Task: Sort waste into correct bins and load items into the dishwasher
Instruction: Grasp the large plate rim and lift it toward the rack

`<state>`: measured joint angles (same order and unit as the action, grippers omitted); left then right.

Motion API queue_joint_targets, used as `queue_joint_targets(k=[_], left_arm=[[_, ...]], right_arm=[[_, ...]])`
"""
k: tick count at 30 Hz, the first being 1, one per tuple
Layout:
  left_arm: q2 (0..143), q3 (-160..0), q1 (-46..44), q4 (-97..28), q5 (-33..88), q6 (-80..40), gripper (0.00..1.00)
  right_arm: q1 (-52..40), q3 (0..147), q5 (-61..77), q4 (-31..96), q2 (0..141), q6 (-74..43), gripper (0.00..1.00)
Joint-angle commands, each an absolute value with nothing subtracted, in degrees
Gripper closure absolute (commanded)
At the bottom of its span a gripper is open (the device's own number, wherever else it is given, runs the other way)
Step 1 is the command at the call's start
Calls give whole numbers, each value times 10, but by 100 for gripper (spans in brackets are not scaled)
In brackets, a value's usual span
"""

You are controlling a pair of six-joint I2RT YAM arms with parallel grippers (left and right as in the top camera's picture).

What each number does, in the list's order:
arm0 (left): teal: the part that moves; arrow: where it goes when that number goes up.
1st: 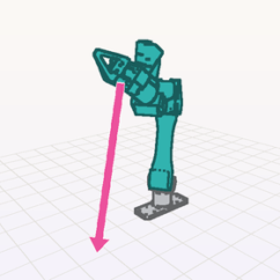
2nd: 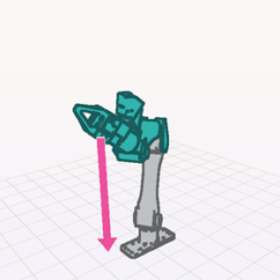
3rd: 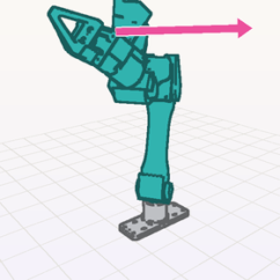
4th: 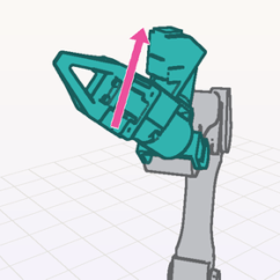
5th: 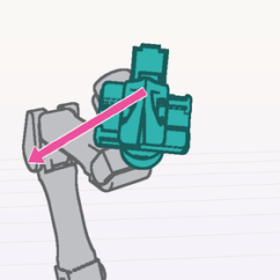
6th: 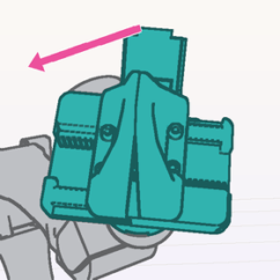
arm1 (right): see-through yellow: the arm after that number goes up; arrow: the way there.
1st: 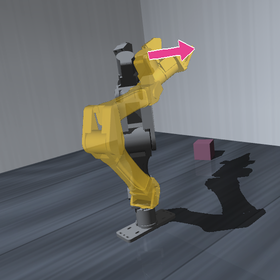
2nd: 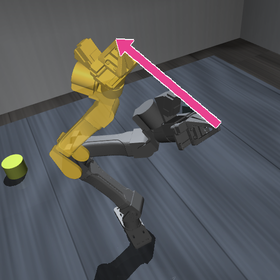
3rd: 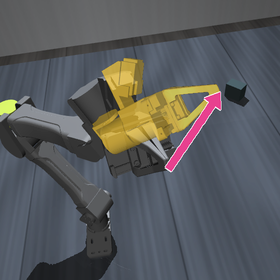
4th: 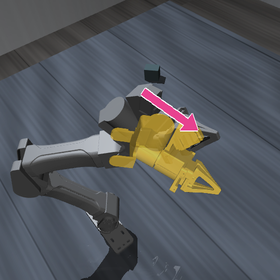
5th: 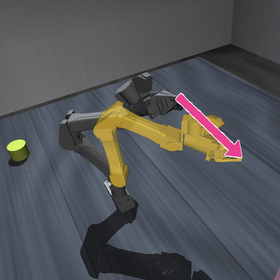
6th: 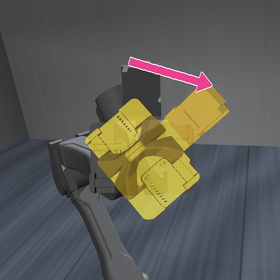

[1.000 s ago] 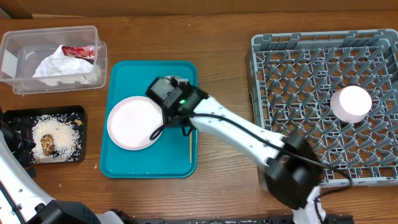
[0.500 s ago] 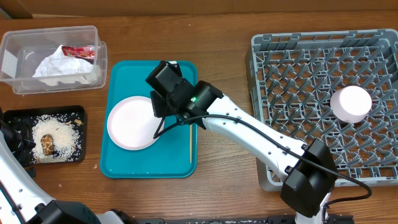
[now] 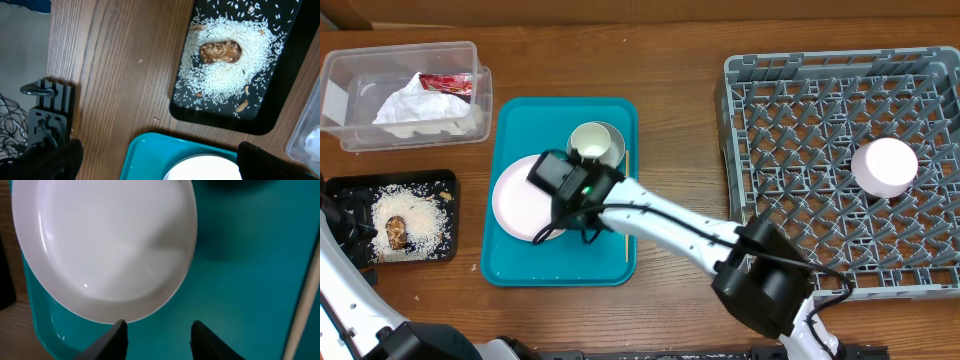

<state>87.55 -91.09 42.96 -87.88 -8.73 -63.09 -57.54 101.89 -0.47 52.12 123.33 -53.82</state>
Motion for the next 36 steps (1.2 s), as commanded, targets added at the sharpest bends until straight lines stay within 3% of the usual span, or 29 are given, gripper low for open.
queue_joint_targets(k=[1, 6, 22, 27, 36], left_arm=[[877, -908, 431, -880, -90, -641, 0], [877, -908, 431, -880, -90, -641, 0], [877, -908, 431, -880, -90, -641, 0], [877, -908, 431, -880, -90, -641, 0], [877, -908, 431, -880, -90, -641, 0]], right_arm=[[-587, 1023, -25, 512, 1234, -641, 57], [-600, 1023, -62, 498, 1254, -676, 53], [-599, 1023, -81, 502, 1304, -717, 53], [-597, 1023, -74, 540, 1306, -721, 62], [-597, 1031, -39, 591, 1301, -705, 70]])
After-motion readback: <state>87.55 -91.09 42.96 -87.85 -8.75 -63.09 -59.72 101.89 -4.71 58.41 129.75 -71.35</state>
